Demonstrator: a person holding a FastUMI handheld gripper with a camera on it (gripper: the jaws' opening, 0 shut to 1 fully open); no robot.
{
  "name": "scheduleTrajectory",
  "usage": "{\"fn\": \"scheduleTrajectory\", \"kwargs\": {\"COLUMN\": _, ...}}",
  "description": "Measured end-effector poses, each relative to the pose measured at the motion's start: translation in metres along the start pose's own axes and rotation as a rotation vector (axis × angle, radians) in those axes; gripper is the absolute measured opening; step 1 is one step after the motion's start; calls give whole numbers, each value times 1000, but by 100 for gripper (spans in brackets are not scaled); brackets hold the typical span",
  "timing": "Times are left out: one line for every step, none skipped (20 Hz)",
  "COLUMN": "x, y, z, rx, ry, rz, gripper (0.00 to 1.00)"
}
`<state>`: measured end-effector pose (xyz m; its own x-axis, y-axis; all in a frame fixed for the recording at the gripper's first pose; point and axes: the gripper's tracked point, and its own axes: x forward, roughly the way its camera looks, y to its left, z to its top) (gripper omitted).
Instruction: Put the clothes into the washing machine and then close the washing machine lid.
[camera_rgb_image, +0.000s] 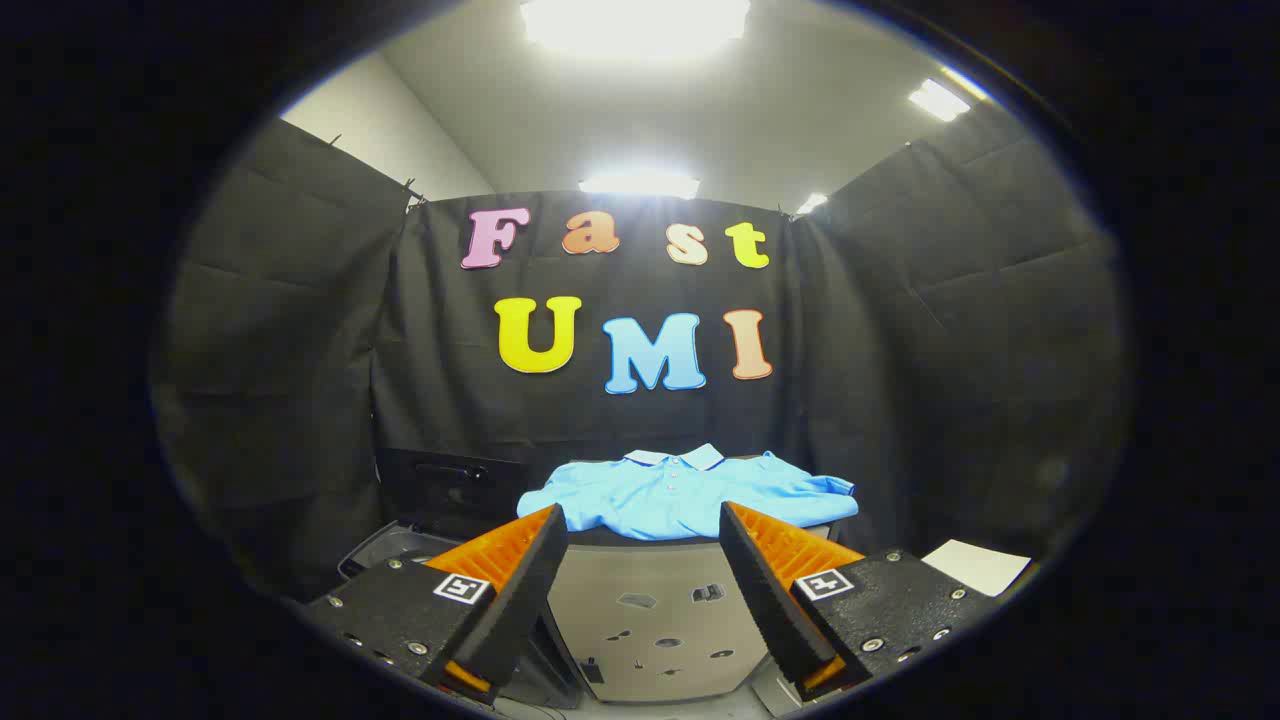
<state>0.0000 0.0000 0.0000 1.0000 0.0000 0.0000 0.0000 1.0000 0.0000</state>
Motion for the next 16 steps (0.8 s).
{"fn": "scheduleTrajectory", "kwargs": {"x": 1, "y": -1, "z": 1, "rx": -3, "ry": -2, "rz": 0, "gripper": 95}}
{"fn": "scheduleTrajectory", "kwargs": {"x": 2, "y": -1, "z": 1, "rx": -5, "ry": -4, "rz": -1, "gripper": 95}}
{"fn": "scheduleTrajectory", "kwargs": {"x": 1, "y": -1, "z": 2, "rx": -7, "ry": -5, "rz": -1, "gripper": 95}}
{"fn": "scheduleTrajectory", "kwargs": {"x": 1, "y": -1, "z": 2, "rx": -7, "ry": -7, "rz": -2, "gripper": 95}}
{"fn": "scheduleTrajectory", "kwargs": {"x": 1, "y": -2, "z": 4, "rx": -6, "ry": -10, "rz": -2, "gripper": 95}}
{"fn": "scheduleTrajectory", "kwargs": {"x": 1, "y": -3, "z": 4, "rx": -4, "ry": -11, "rz": -5, "gripper": 95}}
{"fn": "scheduleTrajectory", "kwargs": {"x": 1, "y": -4, "z": 3, "rx": -2, "ry": -9, "rz": -7, "gripper": 95}}
{"fn": "scheduleTrajectory", "kwargs": {"x": 1, "y": -4, "z": 2, "rx": 0, "ry": -7, "rz": -8, "gripper": 95}}
{"fn": "scheduleTrajectory", "kwargs": {"x": 0, "y": -5, "z": 3, "rx": -1, "ry": -8, "rz": -10, "gripper": 95}}
{"fn": "scheduleTrajectory", "kwargs": {"x": -1, "y": -4, "z": 3, "rx": -5, "ry": -9, "rz": -11, "gripper": 95}}
{"fn": "scheduleTrajectory", "kwargs": {"x": -2, "y": -5, "z": 5, "rx": -6, "ry": -13, "rz": -12, "gripper": 95}}
{"fn": "scheduleTrajectory", "kwargs": {"x": -2, "y": -5, "z": 4, "rx": -6, "ry": -14, "rz": -12, "gripper": 95}}
{"fn": "scheduleTrajectory", "kwargs": {"x": -3, "y": -4, "z": 5, "rx": -4, "ry": -14, "rz": -11, "gripper": 95}}
{"fn": "scheduleTrajectory", "kwargs": {"x": -4, "y": -4, "z": 5, "rx": -5, "ry": -14, "rz": -13, "gripper": 95}}
{"fn": "scheduleTrajectory", "kwargs": {"x": -5, "y": -4, "z": 6, "rx": -5, "ry": -15, "rz": -13, "gripper": 95}}
{"fn": "scheduleTrajectory", "kwargs": {"x": -6, "y": -4, "z": 7, "rx": -6, "ry": -18, "rz": -14, "gripper": 95}}
